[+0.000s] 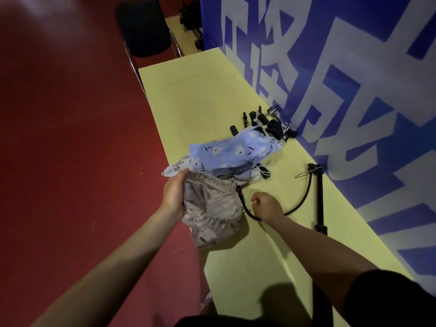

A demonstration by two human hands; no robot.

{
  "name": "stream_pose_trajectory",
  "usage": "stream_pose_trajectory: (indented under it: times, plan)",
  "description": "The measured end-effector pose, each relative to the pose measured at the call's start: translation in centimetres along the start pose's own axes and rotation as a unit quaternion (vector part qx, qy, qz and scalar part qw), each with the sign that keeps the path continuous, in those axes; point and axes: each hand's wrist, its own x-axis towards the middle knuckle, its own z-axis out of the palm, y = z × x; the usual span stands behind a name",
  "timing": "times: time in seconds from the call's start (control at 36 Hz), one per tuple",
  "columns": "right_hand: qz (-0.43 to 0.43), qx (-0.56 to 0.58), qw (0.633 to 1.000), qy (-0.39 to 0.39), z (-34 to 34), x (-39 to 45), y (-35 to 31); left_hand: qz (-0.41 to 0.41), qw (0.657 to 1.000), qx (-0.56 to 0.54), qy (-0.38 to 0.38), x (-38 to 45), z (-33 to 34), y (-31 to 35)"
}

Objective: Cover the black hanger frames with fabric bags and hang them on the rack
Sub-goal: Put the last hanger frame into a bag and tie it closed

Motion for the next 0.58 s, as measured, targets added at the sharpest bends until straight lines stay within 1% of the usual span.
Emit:
stream_pose_trajectory:
  times: [0.03, 0.08, 0.11, 0.14, 0.19, 0.25, 0.28, 0.31, 0.42, 0.47, 0.58]
  plan:
    - [-0.038, -0.026, 0.999, -0.010, 0.4, 0.0, -0.2, -0.003, 1.000, 0.004, 0.005, 0.3, 0.1, -0.2]
    - [-0.102, -0.099, 0.988, -0.058, 1.2, 0.1, -0.4, -0.015, 1.000, 0.005, 0.013, 1.1, 0.4, -0.7]
    - [-0.124, -0.127, 0.981, -0.080, 1.5, 0.3, -0.4, -0.023, 1.000, 0.004, 0.014, 1.5, 0.5, -0.9]
    - [-0.139, -0.137, 0.977, -0.083, 1.8, 0.4, -0.2, -0.027, 0.999, 0.005, 0.016, 1.8, 0.5, -1.0]
    - [-0.127, -0.102, 0.986, -0.043, 2.3, 0.5, 0.3, -0.035, 0.999, 0.012, 0.017, 2.7, 0.6, -1.5]
    - [-0.075, -0.046, 0.996, 0.008, 2.4, 1.1, 0.9, -0.036, 0.999, 0.023, 0.017, 3.4, 0.9, -2.0]
    - [-0.061, -0.033, 0.998, 0.016, 2.3, 1.4, 1.2, -0.040, 0.999, 0.029, 0.016, 3.7, 1.0, -2.2]
    - [-0.059, -0.029, 0.998, 0.007, 2.3, 1.7, 1.5, -0.045, 0.998, 0.034, 0.015, 4.0, 1.1, -2.4]
    - [-0.092, -0.036, 0.992, -0.084, 1.8, 2.2, 2.3, -0.062, 0.997, 0.050, -0.002, 4.7, 1.3, -3.4]
    - [-0.098, -0.041, 0.990, -0.092, 1.8, 2.3, 2.7, -0.071, 0.996, 0.047, 0.006, 5.2, 1.7, -3.8]
    - [-0.098, -0.058, 0.990, -0.080, 2.3, 2.5, 3.2, -0.087, 0.995, 0.040, 0.019, 5.8, 2.4, -4.4]
